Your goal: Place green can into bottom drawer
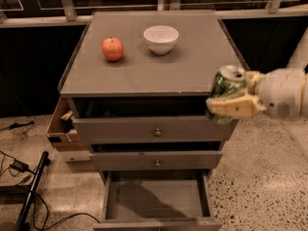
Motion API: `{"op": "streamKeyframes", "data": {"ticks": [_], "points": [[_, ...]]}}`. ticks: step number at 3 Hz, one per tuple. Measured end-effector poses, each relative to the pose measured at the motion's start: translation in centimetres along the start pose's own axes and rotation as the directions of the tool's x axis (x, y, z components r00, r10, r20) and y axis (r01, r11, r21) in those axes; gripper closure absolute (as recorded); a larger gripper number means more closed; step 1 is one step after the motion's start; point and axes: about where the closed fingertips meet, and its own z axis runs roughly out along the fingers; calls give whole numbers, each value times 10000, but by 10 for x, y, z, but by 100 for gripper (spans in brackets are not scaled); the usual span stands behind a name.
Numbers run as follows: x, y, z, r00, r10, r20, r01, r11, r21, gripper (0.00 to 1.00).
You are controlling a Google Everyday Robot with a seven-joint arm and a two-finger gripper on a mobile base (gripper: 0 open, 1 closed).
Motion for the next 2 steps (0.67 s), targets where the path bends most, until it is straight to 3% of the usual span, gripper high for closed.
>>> {"op": "streamKeyframes", "data": {"ticks": [1, 2], "points": [[55, 29, -2, 9982, -109, 587, 135, 9989, -448, 100], [57, 30, -1, 9982, -125, 589, 151, 9989, -452, 100]]}}
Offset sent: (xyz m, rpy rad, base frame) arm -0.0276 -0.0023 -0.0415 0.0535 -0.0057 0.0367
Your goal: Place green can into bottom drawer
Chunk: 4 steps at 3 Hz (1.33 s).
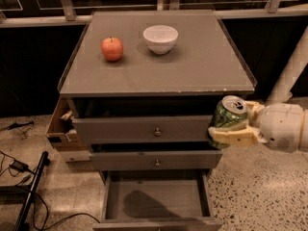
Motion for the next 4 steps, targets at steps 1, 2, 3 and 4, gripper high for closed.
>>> {"op": "streamKeyframes", "data": {"ticks": [1, 2, 3, 4], "points": [[45, 1, 12, 9989, -467, 49, 467, 9989, 14, 100], [109, 10, 49, 9956, -803, 487, 816, 9964, -244, 100], [181, 48, 104, 9913, -558, 1196, 730, 9868, -1448, 100], [179, 47, 102, 9917, -483, 1195, 651, 9879, -1410, 100]]}}
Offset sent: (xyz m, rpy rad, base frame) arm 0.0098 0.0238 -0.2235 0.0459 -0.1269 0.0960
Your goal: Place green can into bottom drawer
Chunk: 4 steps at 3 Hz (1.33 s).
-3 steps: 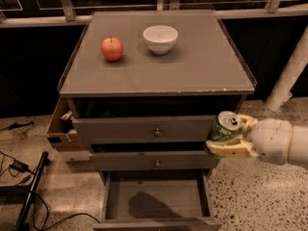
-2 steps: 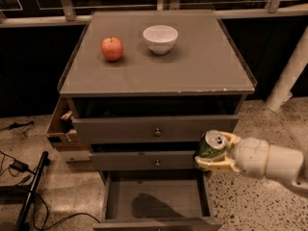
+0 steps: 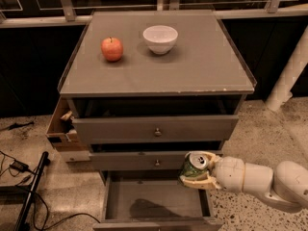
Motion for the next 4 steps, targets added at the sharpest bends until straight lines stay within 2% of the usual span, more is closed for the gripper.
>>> {"op": "streamKeyframes", "data": {"ticks": [1, 2, 3, 4], "points": [[14, 4, 5, 9998, -171, -92, 170, 9998, -131, 100], [62, 11, 44, 9967, -802, 92, 805, 9954, -522, 100], [106, 21, 88, 9950, -840, 535, 891, 9907, -1028, 100], [162, 46, 141, 9931, -915, 740, 1042, 9759, -1918, 100]]}}
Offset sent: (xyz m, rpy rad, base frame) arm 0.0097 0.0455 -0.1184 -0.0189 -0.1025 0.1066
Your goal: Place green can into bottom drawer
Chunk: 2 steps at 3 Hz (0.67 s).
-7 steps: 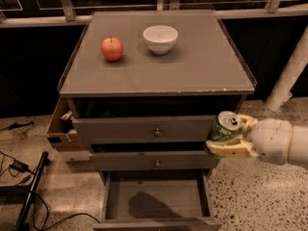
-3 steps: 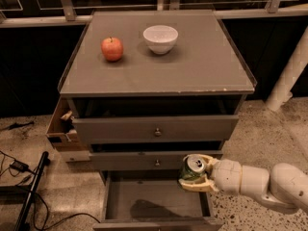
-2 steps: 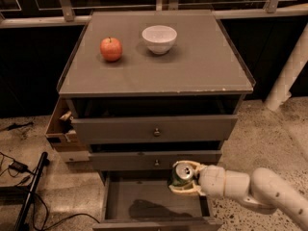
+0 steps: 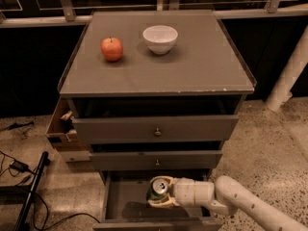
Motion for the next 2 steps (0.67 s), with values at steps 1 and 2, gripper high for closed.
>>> {"op": "streamKeyframes", "data": {"ticks": [1, 2], "points": [[0, 0, 0, 10000, -4, -4, 4, 10000, -1, 100], [18, -2, 5, 9983, -434, -391, 427, 9989, -167, 100]]}}
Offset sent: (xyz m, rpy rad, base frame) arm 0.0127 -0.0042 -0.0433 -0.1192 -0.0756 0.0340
